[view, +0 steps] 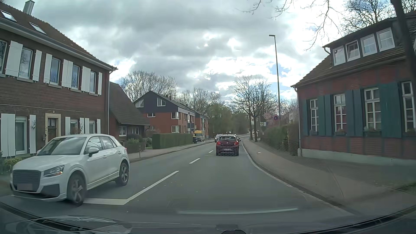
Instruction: Follow the waypoints while adhering to traffic rules and regulations
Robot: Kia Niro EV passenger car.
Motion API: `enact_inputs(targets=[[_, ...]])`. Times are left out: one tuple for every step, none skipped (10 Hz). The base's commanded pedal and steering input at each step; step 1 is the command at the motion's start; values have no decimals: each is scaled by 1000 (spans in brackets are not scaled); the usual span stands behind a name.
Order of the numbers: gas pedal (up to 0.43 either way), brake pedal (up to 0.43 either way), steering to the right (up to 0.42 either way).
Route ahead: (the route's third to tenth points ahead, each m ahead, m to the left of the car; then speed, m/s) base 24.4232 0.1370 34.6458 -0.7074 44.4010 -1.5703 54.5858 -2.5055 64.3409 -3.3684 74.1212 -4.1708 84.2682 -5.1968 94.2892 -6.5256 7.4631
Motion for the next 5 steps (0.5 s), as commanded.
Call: enact_inputs(targets=[[240,0,-8],[240,0,-5],[240,0,-4],[240,0,-4],[240,0,-3]])
